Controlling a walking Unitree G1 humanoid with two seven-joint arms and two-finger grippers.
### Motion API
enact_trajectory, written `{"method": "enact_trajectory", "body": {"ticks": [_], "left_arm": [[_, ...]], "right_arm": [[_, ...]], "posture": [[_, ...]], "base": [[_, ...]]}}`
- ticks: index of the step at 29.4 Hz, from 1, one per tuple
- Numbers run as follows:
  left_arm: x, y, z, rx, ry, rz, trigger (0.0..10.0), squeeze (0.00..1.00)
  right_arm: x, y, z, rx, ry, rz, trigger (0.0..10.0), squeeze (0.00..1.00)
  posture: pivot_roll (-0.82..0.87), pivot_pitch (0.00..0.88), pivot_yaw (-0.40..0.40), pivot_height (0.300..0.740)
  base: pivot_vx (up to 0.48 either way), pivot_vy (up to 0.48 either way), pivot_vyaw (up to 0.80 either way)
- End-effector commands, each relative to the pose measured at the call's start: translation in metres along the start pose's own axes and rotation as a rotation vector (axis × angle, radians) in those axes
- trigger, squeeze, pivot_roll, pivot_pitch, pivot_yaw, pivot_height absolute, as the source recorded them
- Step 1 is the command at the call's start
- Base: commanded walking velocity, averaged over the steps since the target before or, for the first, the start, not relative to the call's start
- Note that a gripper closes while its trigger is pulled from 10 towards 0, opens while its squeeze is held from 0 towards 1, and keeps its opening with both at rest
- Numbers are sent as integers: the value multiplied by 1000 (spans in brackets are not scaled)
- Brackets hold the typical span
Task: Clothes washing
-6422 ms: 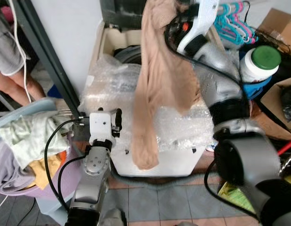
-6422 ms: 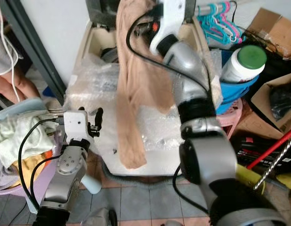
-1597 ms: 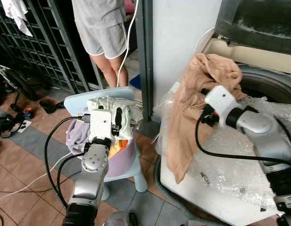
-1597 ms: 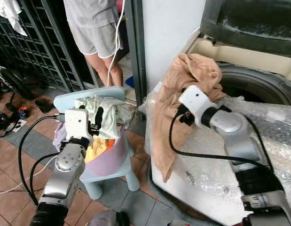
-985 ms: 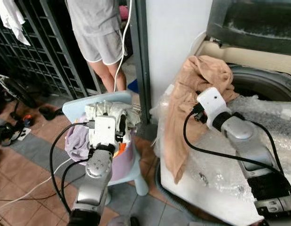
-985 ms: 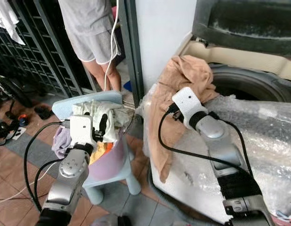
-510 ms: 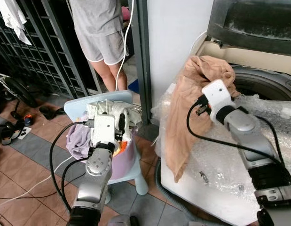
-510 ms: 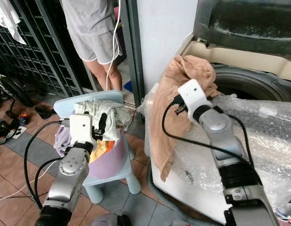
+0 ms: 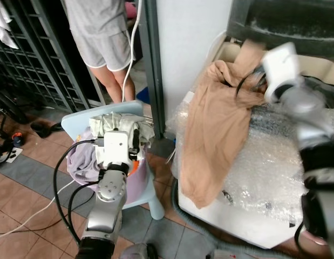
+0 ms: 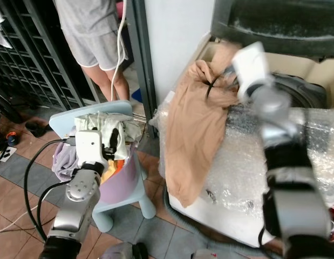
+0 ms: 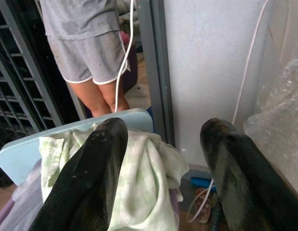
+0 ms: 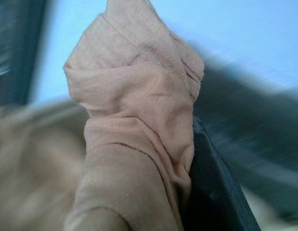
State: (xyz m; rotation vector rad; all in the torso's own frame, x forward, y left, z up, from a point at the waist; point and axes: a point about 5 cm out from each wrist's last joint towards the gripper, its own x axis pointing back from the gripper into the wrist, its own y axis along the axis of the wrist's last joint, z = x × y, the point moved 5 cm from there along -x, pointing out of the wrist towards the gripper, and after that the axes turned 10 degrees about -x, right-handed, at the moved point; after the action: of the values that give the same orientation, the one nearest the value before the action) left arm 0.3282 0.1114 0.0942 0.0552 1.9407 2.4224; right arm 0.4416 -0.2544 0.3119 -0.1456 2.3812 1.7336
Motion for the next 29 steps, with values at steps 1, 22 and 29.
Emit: {"method": "enact_trajectory", "body": {"ticks": [1,22,29], "left_arm": [[-3,5,5,-14,12,-15,10000,0],[-5,0,9,-29,2,7,10000,0],[-7,-3,4,-28,-33,17,10000,0]], "right_arm": [[-7,34,-29,-14,-120,-94,0,0],[83,-55,5,447,799,247,10000,1000],[142,-81,-15,373,936,463,10000,1000]], "posture": [[-85,0,104,740],[-122,0,111,740],[-152,0,128,740]], "base": [[0,0,0],[0,0,0],[0,0,0]]}}
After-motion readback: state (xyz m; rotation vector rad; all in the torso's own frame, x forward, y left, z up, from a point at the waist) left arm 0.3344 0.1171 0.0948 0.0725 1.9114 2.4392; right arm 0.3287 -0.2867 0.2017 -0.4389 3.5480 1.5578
